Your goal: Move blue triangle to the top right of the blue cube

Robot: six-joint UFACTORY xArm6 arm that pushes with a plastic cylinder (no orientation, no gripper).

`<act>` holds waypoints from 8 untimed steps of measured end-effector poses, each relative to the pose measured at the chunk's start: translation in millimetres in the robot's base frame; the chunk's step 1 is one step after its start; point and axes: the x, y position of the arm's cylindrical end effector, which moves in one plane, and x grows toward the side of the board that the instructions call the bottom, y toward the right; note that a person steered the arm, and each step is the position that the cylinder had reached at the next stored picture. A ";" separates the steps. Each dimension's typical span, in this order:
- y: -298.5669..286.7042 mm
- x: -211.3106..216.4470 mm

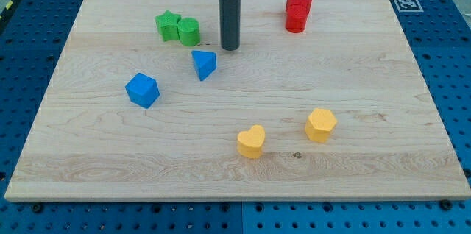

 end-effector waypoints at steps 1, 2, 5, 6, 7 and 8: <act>-27.7 9.8; -56.0 14.4; -16.5 10.2; 5.2 15.7; 5.2 17.3; 5.1 27.8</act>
